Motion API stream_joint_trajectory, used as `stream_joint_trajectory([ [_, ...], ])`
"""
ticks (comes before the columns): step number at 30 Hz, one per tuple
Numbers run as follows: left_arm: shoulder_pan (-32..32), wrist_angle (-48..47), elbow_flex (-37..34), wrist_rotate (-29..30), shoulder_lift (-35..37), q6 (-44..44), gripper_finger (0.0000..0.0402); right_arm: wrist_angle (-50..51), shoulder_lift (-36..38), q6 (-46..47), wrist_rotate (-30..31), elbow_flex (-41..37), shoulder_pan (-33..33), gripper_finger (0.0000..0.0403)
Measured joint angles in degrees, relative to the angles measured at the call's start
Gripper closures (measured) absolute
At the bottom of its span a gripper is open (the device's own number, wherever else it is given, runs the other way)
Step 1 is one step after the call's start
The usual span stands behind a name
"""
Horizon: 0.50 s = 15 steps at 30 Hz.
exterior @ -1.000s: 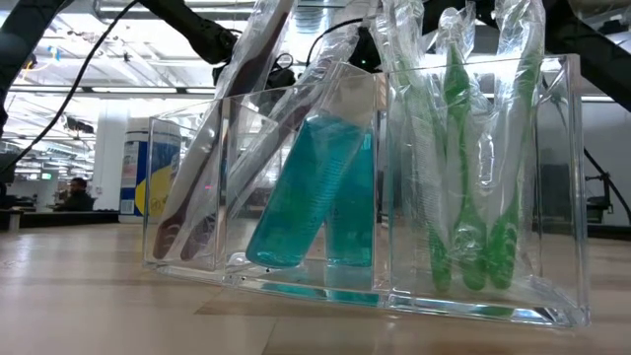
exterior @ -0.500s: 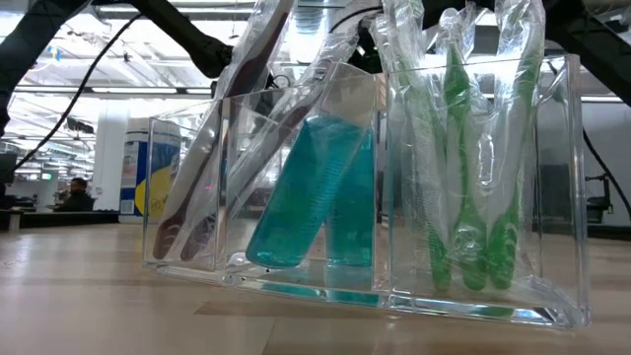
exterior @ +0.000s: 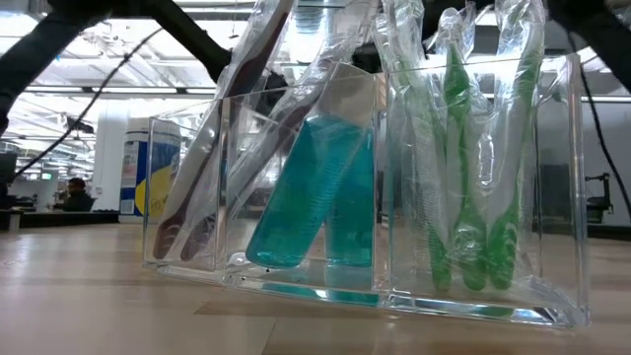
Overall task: Pick & Place toothbrushing station
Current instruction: Put the purple toothbrush in the transparent organizer
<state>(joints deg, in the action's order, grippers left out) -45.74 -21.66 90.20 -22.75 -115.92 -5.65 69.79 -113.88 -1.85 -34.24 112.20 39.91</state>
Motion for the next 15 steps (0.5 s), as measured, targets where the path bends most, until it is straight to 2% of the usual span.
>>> stream_joint_trajectory([
  [4,3.04,4.24,0.01,1.02,-2.76,3.11,0.0393,0.64,6.35,0.51,-0.28,0.0,2.91,0.0403],
  [7,4.81,5.57,0.01,4.56,-4.26,3.04,0.0399,0.86,10.5,1.68,-0.3,0.02,4.57,0.0403],
  [15,5.86,4.86,0.01,6.74,-7.33,5.07,0.0401,2.32,18.48,2.8,-0.28,0.02,6.93,0.0403],
])
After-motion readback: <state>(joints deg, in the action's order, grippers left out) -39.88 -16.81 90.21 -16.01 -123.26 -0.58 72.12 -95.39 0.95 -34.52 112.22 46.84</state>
